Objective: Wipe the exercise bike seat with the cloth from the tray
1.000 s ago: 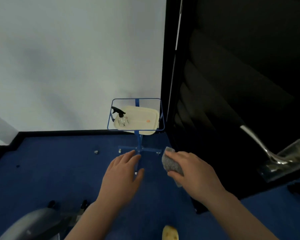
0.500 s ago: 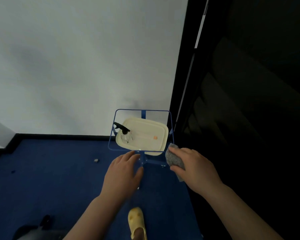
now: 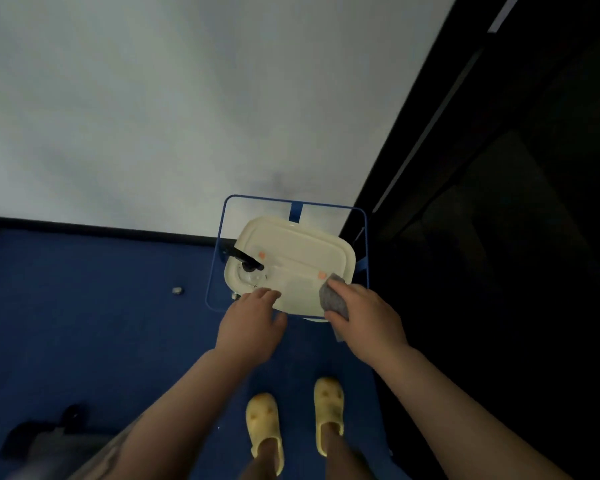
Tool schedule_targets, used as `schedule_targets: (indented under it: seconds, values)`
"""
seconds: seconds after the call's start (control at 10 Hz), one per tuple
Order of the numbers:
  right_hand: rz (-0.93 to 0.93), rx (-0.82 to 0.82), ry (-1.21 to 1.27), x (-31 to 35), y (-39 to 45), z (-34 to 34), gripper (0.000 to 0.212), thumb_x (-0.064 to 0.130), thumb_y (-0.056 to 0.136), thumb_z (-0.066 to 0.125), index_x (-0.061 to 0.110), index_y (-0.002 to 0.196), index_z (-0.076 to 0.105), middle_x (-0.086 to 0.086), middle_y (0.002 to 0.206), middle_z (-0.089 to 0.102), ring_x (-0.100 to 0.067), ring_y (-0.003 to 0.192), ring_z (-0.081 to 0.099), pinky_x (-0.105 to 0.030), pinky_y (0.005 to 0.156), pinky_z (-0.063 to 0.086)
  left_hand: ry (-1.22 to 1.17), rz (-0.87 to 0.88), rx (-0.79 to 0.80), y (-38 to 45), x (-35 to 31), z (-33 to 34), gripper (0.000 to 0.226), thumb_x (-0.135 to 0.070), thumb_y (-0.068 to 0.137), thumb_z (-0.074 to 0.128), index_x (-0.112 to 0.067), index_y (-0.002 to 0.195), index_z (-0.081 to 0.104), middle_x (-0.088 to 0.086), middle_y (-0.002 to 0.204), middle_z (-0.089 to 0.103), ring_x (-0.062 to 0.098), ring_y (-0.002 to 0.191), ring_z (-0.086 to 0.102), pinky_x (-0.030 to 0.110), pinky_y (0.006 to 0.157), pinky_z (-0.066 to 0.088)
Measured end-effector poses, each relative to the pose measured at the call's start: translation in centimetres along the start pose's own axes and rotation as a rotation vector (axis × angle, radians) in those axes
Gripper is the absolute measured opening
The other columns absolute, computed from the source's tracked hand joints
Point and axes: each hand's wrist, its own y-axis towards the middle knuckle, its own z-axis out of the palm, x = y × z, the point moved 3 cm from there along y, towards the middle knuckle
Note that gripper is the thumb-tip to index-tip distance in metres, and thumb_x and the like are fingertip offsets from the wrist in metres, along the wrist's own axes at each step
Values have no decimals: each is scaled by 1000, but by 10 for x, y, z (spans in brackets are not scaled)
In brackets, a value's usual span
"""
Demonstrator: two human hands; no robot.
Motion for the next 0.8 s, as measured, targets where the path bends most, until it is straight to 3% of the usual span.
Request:
schedule_targets:
  seconds: [0.2,0.4,0.5,0.6,0.8]
  values:
    - [-10,157,-80,-21,71,65,51,37,96,46,29,144,32,-1,130,52,-24,116,47,-40,84,49,-61,-228,36,49,35,40,47,-33,91,44,-19,136,43,0,143,43,22,130,37,38,102,36]
    - [-12,225,-152,-48,131,122,50,30,99,42,23,147,28,-9,135,45,-28,121,42,-37,77,42,-75,-320,4,81,62,72,46,-29,90,46,-18,134,45,2,143,43,25,129,38,41,102,35]
    - [-3,259,-199,-56,144,143,51,27,99,40,24,147,24,-10,138,42,-30,121,41,-41,81,46,-84,-324,-1,83,73,80,45,-28,90,47,-16,133,46,4,141,45,26,129,38,41,103,35]
    - [42,306,-264,-60,146,144,56,30,99,39,26,150,18,-9,145,35,-30,121,42,-48,84,48,-98,-321,11,82,77,82,45,-26,89,47,-16,133,47,4,141,45,25,128,39,42,103,36]
    - [30,218,-285,-49,145,102,53,34,101,34,25,150,17,-8,141,41,-29,110,52,-35,66,38,-89,-251,-8,73,57,59,44,-29,90,45,-18,133,46,1,140,46,22,127,40,39,100,38]
